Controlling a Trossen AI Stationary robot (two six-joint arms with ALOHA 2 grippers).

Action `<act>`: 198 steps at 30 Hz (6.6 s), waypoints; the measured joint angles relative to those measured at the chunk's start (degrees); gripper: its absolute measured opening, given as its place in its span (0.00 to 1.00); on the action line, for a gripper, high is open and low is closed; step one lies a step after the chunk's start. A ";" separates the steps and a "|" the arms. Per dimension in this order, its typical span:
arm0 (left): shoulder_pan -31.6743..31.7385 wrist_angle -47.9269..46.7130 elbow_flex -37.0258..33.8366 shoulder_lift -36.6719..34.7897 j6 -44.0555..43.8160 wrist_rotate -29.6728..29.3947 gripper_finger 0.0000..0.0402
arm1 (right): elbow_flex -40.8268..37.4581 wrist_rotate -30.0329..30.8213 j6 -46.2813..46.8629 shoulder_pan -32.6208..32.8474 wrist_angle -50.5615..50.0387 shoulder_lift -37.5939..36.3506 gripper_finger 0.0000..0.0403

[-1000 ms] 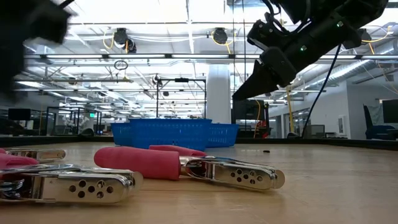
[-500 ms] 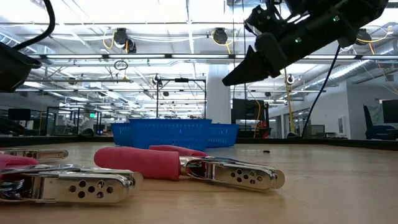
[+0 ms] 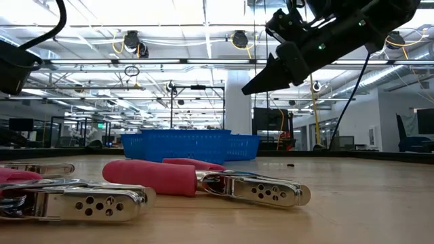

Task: Pick & Place School Supplies
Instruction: Put the pink hole puncher into the bottom blue bin

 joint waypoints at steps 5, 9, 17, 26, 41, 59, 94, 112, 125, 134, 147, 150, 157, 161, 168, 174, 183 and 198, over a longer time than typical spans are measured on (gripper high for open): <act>0.01 -0.13 -0.10 0.00 0.92 -0.36 0.42 | 0.00 -0.02 -0.02 -0.03 0.00 0.00 0.50; 0.06 -0.05 -0.30 0.04 1.48 -0.75 0.26 | 0.00 0.04 -0.02 -0.03 -0.01 0.00 0.50; 0.51 -0.31 -0.23 0.15 -0.08 -5.06 0.09 | 0.00 0.09 -0.01 -0.03 -0.02 0.00 0.50; 0.84 -2.90 0.43 -1.66 2.37 -20.46 0.08 | 0.00 0.13 0.00 -0.03 0.00 0.00 0.50; 7.55 -6.01 8.28 -12.17 36.27 -42.92 0.08 | 0.00 0.11 0.42 -0.03 0.37 0.00 0.50; 32.06 0.37 8.83 -12.68 74.35 -30.26 0.08 | -0.02 -5.93 -1.06 0.16 -9.98 -12.80 0.50; 44.85 10.39 8.65 2.45 94.86 -18.43 0.12 | 0.02 -5.93 -1.29 1.19 -12.92 -14.01 0.50; 45.65 7.81 8.65 2.83 85.59 -18.48 0.11 | 0.02 -5.88 -1.15 1.19 -13.33 -14.01 0.50; 46.42 5.75 8.65 2.84 82.23 -16.93 0.16 | 0.02 -5.88 -1.13 1.19 -13.33 -14.01 0.50; 46.42 5.94 8.68 2.82 80.05 -15.83 0.28 | 0.02 -5.86 -1.09 1.19 -13.35 -14.01 0.50; 46.42 3.07 13.31 1.19 80.54 -15.94 0.55 | 0.02 -5.86 -1.09 1.19 -13.38 -14.01 0.50; 46.42 3.47 15.45 0.84 80.65 -15.98 0.55 | 0.02 -5.87 -1.07 1.19 -13.64 -14.01 0.50; 46.47 13.31 15.32 3.03 82.12 -16.03 0.56 | 0.02 -5.87 -1.07 1.19 -13.53 -14.01 0.50; 47.11 15.15 15.32 6.03 81.88 -17.32 0.56 | 0.02 -5.88 -1.07 1.19 -13.61 -14.01 0.50; 48.04 16.12 15.36 11.71 80.07 -17.50 0.56 | 0.02 -5.88 -1.05 1.26 -13.86 -14.00 0.50; 48.13 15.48 15.32 11.15 80.99 -17.44 0.56 | 0.02 -5.86 -1.05 1.26 -13.81 -14.01 0.50; 47.93 15.29 15.17 2.20 83.91 -17.45 0.56 | 0.02 -5.86 -1.05 1.26 -13.81 -14.01 0.50; 25.14 -2.46 17.26 -9.24 76.39 -5.86 0.56 | 0.01 -5.86 -1.10 1.28 -13.88 -13.99 0.50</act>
